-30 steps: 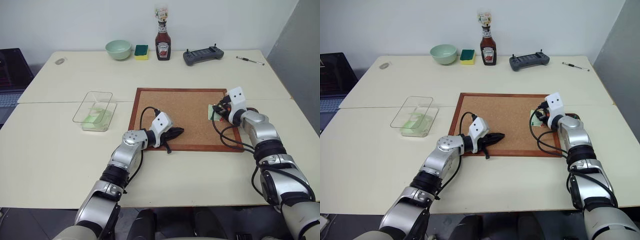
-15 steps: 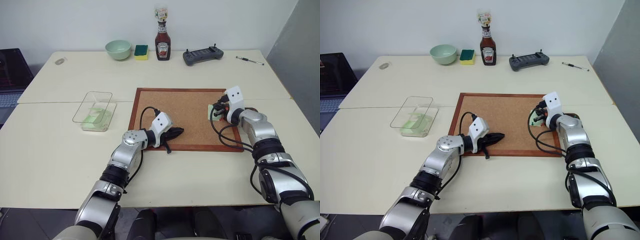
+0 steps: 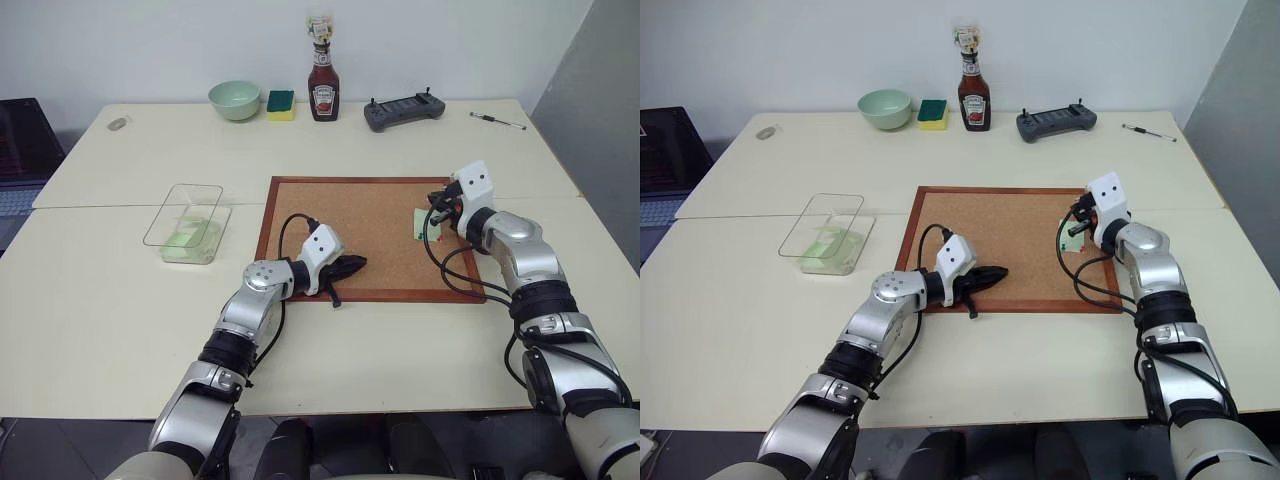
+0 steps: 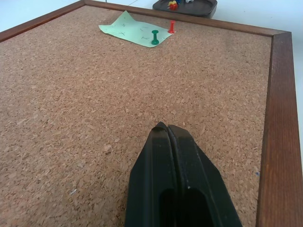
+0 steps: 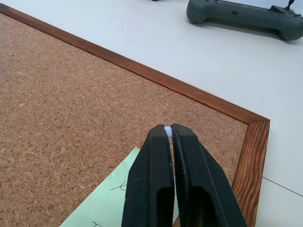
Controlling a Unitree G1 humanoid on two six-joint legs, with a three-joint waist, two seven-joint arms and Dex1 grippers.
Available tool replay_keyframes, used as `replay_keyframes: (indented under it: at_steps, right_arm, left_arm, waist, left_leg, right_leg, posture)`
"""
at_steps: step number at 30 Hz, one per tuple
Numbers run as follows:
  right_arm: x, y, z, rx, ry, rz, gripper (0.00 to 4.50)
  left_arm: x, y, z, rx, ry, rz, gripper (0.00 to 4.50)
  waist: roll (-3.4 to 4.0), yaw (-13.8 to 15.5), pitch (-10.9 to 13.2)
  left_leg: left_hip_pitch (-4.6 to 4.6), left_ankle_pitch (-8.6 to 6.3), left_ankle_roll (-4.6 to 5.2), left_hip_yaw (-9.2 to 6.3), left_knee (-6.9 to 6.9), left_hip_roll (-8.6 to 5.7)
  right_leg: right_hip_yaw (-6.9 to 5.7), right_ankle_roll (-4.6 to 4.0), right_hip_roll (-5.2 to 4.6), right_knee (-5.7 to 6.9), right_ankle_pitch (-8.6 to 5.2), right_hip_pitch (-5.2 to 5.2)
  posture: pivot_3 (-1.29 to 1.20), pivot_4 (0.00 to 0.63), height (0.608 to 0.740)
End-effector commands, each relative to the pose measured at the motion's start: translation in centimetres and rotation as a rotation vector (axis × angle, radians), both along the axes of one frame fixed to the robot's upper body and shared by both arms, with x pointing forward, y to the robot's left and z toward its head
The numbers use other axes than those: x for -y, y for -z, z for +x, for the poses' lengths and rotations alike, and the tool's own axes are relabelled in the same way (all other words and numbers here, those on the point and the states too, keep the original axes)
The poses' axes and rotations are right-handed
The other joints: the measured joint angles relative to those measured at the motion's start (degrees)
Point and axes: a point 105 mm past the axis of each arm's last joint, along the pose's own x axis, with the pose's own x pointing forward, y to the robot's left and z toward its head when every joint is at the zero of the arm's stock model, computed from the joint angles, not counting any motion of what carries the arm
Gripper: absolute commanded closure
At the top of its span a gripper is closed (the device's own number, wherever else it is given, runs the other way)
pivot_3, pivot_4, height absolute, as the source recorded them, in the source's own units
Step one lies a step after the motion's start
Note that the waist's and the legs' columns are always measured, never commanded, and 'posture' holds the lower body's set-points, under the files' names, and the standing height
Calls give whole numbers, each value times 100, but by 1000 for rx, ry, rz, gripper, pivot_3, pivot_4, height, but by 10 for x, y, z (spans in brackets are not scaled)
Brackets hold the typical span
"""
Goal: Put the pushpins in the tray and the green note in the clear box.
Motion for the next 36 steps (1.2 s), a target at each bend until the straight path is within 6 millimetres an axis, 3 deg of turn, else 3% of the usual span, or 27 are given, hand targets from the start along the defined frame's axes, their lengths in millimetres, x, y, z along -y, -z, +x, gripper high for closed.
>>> replay_keyframes:
  at_steps: [1,8,13,21,33,36]
  right_arm:
    - [11,-28,-4,84,15,-15,4421]
    - [56,-35,-24,84,113,-110,4421]
    - [87,-30,-48,51,153,-289,4421]
    - [95,-16,-60,-14,159,-353,4421]
    - [100,-19,-59,-22,198,-343,1948]
    - [93,-25,-61,-6,166,-302,1295]
  left_arm:
    - [2,15,-9,-43,24,31,4500]
    - [2,15,-8,-30,27,38,4500]
    - [2,16,-7,-27,31,42,4500]
    - [3,15,-4,-19,38,46,4500]
    - [2,15,-3,-9,39,51,4500]
    - [0,15,-3,-9,38,54,4500]
  waist:
    - [0,1,0]
    - [1,41,-1]
    - [4,45,-2]
    - [9,43,-5]
    - [9,54,-5]
    - [9,55,-5]
  left_leg:
    - [0,0,0,0,0,0]
    - [-2,-1,1,-2,-1,-1]
    - [-2,-1,2,5,-1,-1]
    - [5,-1,2,8,1,0]
    - [9,-1,2,4,3,-2]
    - [9,-1,2,4,3,-2]
  right_leg:
    - [0,0,0,0,0,0]
    - [0,0,0,-3,0,1]
    - [3,0,0,-5,0,2]
    - [3,1,-1,-5,-1,10]
    - [0,1,-2,-11,-1,22]
    - [0,1,-2,-12,-1,23]
  posture:
    - [0,150,740]
    - [0,150,740]
    - [0,150,740]
    - [0,150,740]
    - [0,150,740]
    - [0,150,740]
